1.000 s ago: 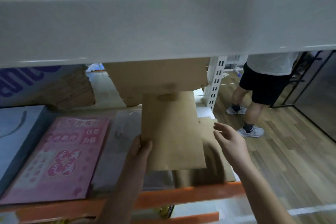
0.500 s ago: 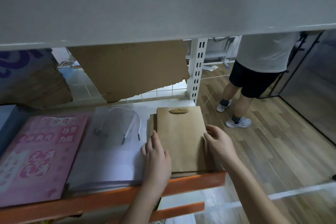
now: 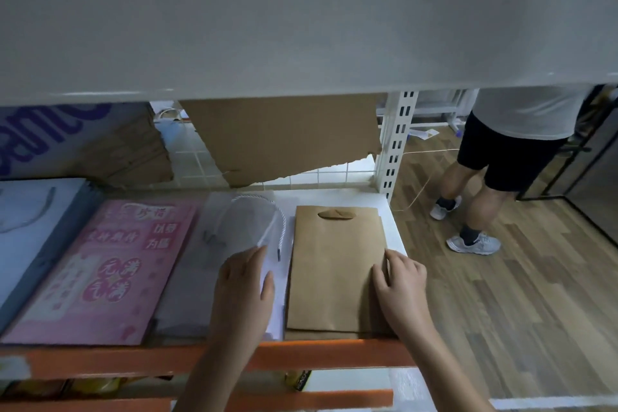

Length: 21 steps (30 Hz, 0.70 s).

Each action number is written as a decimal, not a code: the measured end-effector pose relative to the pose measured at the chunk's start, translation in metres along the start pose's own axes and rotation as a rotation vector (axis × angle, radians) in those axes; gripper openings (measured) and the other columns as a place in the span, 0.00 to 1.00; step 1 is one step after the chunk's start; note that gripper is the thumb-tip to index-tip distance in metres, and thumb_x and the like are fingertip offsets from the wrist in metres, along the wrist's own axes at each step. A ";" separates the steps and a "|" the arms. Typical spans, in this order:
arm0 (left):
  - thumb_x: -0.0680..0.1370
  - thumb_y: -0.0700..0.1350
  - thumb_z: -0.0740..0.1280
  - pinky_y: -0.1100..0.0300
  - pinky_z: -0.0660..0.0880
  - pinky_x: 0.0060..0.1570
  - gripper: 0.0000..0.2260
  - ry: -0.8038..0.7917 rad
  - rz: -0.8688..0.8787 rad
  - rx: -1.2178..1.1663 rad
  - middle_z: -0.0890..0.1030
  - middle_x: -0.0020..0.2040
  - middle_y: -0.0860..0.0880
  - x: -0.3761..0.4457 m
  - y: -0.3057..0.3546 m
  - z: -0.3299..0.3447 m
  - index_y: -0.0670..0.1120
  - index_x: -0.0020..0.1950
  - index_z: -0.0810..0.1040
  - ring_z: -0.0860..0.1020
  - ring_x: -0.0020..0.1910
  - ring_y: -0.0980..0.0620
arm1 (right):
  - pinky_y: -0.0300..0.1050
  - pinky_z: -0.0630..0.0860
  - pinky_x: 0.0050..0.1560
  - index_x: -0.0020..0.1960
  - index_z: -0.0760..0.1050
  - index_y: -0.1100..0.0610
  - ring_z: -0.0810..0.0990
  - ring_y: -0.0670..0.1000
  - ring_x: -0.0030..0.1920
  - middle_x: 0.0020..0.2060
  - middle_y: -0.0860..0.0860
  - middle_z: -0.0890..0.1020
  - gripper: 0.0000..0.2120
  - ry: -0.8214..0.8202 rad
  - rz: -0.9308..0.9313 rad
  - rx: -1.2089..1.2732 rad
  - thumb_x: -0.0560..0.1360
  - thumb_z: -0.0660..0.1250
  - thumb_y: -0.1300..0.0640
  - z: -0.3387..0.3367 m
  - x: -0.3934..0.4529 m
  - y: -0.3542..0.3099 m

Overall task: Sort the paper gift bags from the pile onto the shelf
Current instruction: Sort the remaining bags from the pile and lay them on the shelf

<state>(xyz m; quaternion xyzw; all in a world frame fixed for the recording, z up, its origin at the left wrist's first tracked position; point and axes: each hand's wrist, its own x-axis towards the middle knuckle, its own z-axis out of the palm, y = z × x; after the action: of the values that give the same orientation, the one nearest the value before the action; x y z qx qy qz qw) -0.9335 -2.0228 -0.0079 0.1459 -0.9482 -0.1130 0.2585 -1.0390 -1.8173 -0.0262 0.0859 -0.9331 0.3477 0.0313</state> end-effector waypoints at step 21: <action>0.78 0.44 0.60 0.52 0.73 0.56 0.12 0.000 -0.088 0.366 0.80 0.56 0.48 -0.049 -0.214 -0.161 0.45 0.59 0.78 0.76 0.59 0.46 | 0.59 0.73 0.55 0.60 0.75 0.63 0.78 0.67 0.51 0.53 0.68 0.79 0.29 0.016 -0.265 0.014 0.73 0.53 0.42 0.047 -0.021 -0.181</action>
<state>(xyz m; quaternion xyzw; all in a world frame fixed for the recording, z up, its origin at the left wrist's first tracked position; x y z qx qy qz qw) -0.7620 -2.2281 0.0432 0.2317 -0.9456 0.0504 0.2226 -0.9855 -1.9800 0.0525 0.2060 -0.9109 0.3475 0.0839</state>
